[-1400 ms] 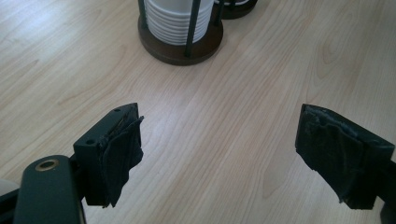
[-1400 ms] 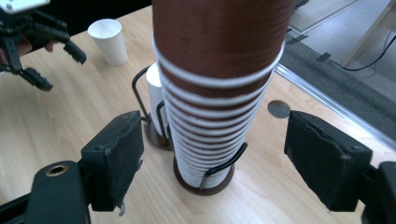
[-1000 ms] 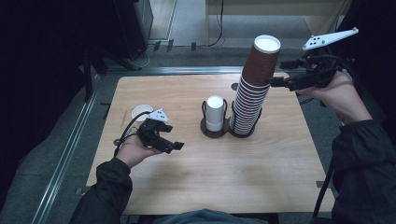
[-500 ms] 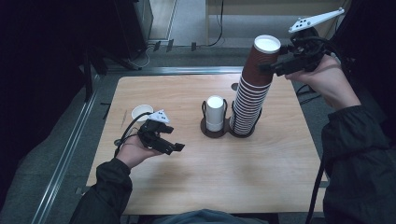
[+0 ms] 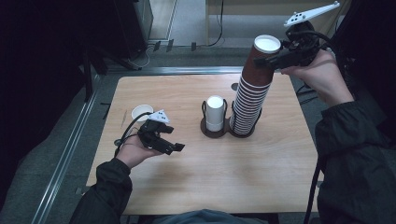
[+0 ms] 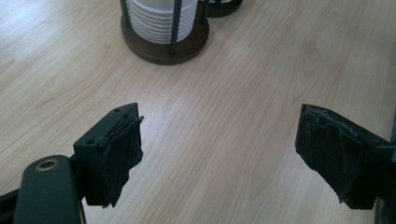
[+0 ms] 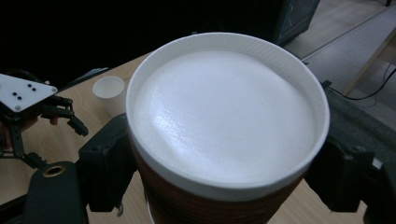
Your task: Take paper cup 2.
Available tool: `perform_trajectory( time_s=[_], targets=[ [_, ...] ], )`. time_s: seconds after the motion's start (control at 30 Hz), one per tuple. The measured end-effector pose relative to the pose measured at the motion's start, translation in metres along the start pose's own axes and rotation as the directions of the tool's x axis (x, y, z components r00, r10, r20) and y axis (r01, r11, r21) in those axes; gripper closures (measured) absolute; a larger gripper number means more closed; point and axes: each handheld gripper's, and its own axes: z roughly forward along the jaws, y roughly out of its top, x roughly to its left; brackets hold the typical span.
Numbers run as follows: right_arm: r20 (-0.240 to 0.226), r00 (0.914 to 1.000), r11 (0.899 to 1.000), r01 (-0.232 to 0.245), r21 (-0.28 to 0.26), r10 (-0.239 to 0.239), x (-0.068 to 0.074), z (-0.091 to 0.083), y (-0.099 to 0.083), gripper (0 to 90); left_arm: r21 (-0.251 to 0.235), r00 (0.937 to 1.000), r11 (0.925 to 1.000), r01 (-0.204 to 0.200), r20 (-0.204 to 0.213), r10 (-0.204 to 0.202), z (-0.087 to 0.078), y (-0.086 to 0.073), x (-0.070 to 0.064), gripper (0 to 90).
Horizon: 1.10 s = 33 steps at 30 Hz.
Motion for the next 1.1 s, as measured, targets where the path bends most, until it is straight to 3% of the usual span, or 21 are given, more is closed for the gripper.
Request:
perform_trajectory(
  time_s=[0.17,0.3,0.43,0.57,0.7,0.9,1.1],
  targets=[
    [0.01,0.9995,1.0,0.028,0.004,-0.029,0.003,0.0,0.001,19.8,0.0,1.0,1.0,0.001,-0.001,-0.001,0.0,0.0,0.0,14.6],
    [0.011,0.9995,0.999,0.029,-0.027,-0.029,0.002,-0.006,0.005,20.0,0.002,1.0,1.0,-0.001,-0.001,0.001,0.0,0.0,0.0,14.5],
    [0.033,0.9979,0.998,0.056,0.001,-0.056,0.007,-0.01,0.012,20.1,0.002,1.0,1.0,0.0,-0.002,0.0,0.001,0.0,0.0,14.5],
    [0.038,0.9974,0.998,0.062,-0.014,-0.062,0.01,-0.016,0.019,20.1,0.001,1.0,1.0,-0.003,0.001,0.003,0.0,0.001,-0.001,14.6],
    [0.069,0.9915,0.994,0.112,-0.017,-0.11,0.017,-0.025,0.029,20.1,0.001,1.0,1.0,-0.001,-0.002,0.001,0.0,0.0,0.0,14.5],
    [0.073,0.9894,0.99,0.129,-0.052,-0.125,0.025,-0.042,0.043,20.1,0.002,1.0,1.0,0.001,-0.001,-0.001,0.001,0.0,0.0,14.6],
    [0.085,0.9821,0.98,0.176,-0.095,-0.168,0.039,-0.066,0.054,20.1,0.0,0.9999,1.0,-0.001,0.011,0.001,0.0,0.0,0.0,14.6]
  ],
)
